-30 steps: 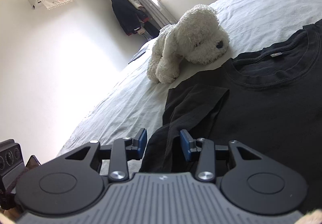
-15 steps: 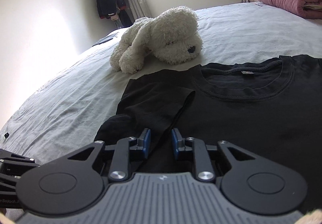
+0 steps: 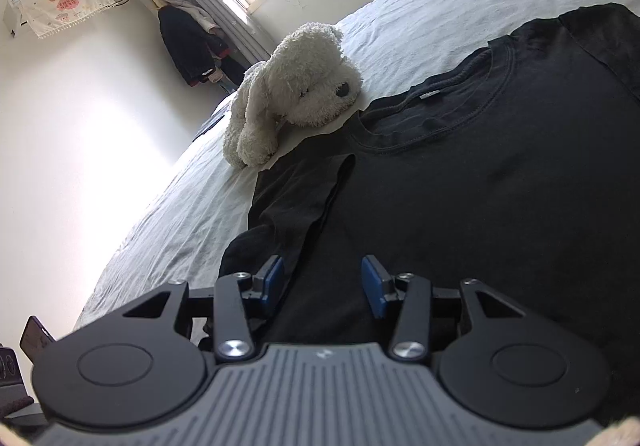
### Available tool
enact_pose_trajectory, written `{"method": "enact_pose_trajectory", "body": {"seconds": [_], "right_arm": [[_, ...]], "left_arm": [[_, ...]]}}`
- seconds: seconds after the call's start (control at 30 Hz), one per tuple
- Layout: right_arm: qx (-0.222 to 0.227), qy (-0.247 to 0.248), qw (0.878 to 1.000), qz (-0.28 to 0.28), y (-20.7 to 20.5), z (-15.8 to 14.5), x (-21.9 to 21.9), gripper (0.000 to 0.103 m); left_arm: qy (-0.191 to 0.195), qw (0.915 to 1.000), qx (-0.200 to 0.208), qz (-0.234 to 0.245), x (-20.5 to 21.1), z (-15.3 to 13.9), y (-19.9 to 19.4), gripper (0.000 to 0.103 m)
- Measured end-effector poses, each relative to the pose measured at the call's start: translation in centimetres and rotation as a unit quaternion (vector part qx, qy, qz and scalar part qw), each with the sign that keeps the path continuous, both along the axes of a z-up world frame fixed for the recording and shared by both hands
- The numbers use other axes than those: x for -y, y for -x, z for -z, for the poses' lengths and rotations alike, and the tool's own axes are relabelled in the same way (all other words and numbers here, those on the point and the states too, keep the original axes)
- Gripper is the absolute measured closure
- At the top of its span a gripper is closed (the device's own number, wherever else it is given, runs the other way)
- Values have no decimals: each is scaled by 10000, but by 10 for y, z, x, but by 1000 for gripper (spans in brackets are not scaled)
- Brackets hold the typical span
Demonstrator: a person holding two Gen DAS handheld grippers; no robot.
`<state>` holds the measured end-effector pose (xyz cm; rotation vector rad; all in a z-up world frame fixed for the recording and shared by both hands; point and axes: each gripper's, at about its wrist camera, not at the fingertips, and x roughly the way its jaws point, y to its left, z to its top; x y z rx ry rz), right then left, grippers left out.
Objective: Fold clothes
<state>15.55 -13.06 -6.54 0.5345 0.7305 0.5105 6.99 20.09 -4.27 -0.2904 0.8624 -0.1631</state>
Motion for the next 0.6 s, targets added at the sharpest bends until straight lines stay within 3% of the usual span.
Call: {"method": "enact_pose_trajectory", "body": {"seconds": [0.3,0.6], "right_arm": [[-518,135,9986,-46,89,-19,91,53],[-540,-19,9985,-5,181,-50,180,53]], "left_arm": [[490,9978,-445,78,-3,0,78,61],[1044,9898,-909,337,-12,6,160,61]]}}
